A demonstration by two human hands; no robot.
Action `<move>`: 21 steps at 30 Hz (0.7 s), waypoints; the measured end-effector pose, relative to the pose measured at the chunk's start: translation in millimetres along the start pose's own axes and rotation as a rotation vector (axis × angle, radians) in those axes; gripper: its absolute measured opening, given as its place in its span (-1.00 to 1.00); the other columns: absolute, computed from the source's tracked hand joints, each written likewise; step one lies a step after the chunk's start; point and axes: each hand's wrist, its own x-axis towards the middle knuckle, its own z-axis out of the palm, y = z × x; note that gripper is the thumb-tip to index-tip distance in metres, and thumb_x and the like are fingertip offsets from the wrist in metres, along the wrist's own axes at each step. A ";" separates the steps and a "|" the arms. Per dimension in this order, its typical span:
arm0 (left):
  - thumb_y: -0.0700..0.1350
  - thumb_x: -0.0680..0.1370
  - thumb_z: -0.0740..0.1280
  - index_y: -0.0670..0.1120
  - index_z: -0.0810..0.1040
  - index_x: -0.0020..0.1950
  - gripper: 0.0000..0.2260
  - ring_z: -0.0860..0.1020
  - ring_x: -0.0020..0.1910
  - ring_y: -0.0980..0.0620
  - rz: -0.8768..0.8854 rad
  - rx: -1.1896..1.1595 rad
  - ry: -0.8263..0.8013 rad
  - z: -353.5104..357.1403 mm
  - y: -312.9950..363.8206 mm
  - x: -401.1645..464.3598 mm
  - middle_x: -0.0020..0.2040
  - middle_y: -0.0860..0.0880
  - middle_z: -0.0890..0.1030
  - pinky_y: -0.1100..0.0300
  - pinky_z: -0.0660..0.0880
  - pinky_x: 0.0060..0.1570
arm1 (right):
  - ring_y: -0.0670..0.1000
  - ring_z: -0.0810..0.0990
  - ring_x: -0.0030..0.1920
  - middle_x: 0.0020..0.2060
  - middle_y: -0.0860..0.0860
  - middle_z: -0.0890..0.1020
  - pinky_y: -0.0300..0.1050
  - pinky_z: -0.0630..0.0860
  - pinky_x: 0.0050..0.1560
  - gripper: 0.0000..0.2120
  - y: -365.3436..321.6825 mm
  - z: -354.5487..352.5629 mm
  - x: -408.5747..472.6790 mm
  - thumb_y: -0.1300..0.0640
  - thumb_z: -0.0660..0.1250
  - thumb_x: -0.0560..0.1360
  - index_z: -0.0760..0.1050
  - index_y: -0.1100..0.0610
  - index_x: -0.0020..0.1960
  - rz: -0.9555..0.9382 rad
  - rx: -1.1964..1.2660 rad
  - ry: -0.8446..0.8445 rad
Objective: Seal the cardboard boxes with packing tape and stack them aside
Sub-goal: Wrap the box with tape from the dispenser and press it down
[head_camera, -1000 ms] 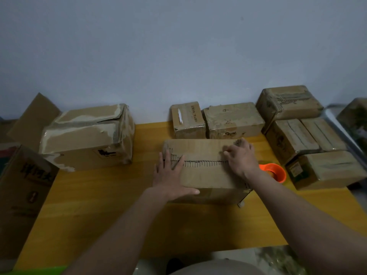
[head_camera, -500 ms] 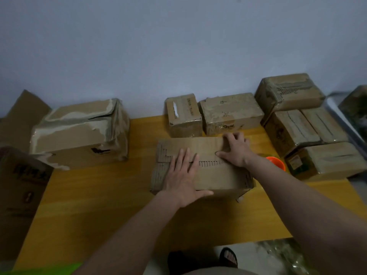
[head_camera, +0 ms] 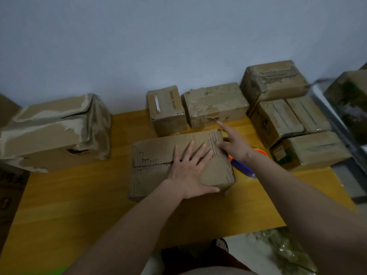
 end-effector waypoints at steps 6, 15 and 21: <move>0.60 0.35 -0.02 0.11 -0.30 0.56 -0.03 -0.37 0.52 -0.13 0.001 -0.004 0.017 -0.6 1.1 2.2 0.57 0.07 -0.32 -0.37 -0.23 0.40 | 0.25 0.54 0.12 0.15 0.24 0.56 0.08 0.46 0.09 -0.65 69.5 -22.1 -8.0 0.10 0.22 0.58 0.43 0.27 0.29 0.388 -0.400 0.272; 0.58 0.33 0.09 0.13 -0.19 0.57 -0.02 -0.32 0.54 -0.08 -0.034 -0.046 0.027 0.4 1.5 1.9 0.57 0.08 -0.22 -0.35 -0.24 0.43 | 0.17 0.42 0.31 0.25 0.15 0.51 0.04 0.11 0.44 -0.58 127.9 -17.9 -14.2 0.05 0.29 0.54 0.35 0.17 0.34 0.380 -0.935 0.143; 0.61 0.28 0.07 0.28 -0.23 0.54 -0.05 -0.44 0.49 -0.12 -0.142 -0.091 0.023 6.5 4.5 -4.4 0.53 0.01 -0.41 -0.36 -0.30 0.40 | 0.30 0.46 0.18 0.14 0.29 0.56 0.06 0.38 0.14 -0.70 130.3 -24.3 -15.2 0.20 0.33 0.52 0.46 0.29 0.21 0.297 -0.681 0.184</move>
